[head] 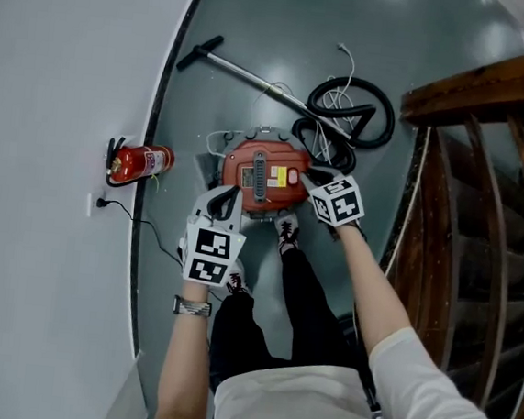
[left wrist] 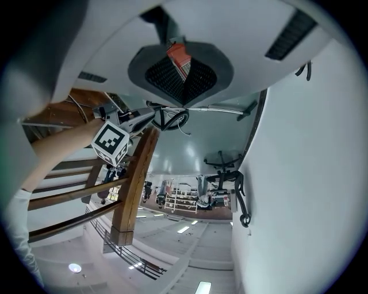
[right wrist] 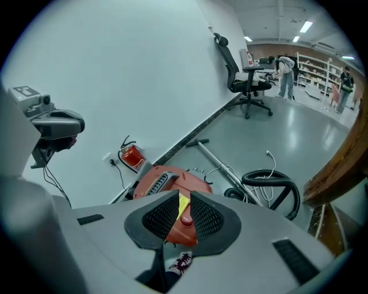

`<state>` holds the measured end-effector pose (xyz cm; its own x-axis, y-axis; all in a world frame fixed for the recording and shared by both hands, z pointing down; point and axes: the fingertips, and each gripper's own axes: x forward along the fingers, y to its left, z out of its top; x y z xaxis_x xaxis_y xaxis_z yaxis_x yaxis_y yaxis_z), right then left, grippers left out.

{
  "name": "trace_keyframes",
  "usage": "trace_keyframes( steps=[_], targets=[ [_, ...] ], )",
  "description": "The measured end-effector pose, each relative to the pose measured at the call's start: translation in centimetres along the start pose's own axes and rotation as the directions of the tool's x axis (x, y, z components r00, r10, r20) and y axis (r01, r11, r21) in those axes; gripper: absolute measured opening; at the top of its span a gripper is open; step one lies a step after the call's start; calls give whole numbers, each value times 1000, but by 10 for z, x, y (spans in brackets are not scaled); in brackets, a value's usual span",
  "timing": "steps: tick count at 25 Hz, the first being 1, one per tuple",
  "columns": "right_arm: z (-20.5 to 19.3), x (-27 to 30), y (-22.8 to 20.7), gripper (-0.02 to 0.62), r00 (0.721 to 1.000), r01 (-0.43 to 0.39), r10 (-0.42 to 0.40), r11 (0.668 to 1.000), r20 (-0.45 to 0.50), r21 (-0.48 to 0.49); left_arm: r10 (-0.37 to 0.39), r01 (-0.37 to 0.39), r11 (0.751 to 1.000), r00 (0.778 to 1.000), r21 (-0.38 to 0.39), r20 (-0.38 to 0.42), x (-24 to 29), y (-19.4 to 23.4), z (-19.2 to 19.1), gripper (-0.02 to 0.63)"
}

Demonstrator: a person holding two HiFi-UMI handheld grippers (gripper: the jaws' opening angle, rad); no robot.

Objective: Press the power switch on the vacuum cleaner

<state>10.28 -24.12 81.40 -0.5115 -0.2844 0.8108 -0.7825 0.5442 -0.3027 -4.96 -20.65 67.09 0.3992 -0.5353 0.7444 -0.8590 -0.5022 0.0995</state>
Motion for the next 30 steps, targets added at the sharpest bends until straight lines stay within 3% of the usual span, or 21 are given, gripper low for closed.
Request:
trace_keyframes(
  steps=[9, 20, 30],
  targets=[
    [30, -47, 27, 37, 998, 25, -18, 991, 60, -133, 15, -16, 999, 999, 35, 31, -36, -7, 15, 0],
    [76, -111, 85, 28, 990, 34, 13, 940, 137, -339, -9, -2, 992, 996, 130, 84, -82, -32, 39, 0],
    [106, -180, 122, 28, 979, 117, -40, 912, 198, -394, -41, 13, 981, 989, 192, 141, -132, -39, 49, 0]
  ],
)
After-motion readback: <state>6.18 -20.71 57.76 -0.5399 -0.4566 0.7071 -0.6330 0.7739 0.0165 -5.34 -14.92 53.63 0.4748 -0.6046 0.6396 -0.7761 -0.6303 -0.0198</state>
